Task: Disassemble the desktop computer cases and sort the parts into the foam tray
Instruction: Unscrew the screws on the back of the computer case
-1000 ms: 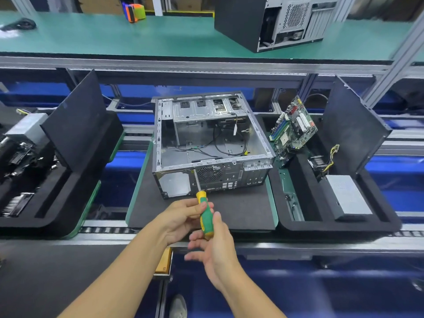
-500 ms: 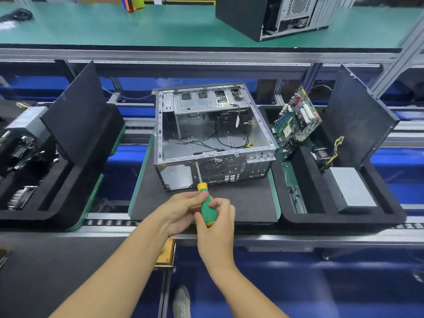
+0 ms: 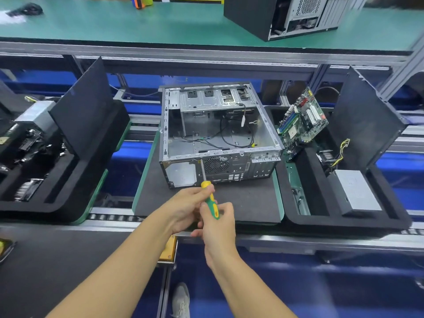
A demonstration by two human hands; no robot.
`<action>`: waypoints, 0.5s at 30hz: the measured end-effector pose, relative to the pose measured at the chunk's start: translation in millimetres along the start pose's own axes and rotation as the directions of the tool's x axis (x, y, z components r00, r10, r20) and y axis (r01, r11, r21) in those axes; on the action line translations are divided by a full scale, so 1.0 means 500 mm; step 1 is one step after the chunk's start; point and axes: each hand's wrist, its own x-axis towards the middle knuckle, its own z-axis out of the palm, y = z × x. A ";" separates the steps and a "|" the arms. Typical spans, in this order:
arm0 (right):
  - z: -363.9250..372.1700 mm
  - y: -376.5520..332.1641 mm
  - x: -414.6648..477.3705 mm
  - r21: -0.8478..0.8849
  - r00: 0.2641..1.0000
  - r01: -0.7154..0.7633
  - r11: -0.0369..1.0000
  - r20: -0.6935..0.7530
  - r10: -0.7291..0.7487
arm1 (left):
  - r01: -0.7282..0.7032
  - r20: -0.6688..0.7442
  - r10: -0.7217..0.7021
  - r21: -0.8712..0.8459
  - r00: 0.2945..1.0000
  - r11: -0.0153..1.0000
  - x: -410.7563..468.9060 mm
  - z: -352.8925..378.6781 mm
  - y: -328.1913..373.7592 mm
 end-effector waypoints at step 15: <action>-0.031 0.017 0.000 -0.329 0.975 0.216 0.919 0.120 -0.186 | 0.050 -0.053 -0.053 -0.053 0.997 0.997 0.018 -0.012 0.001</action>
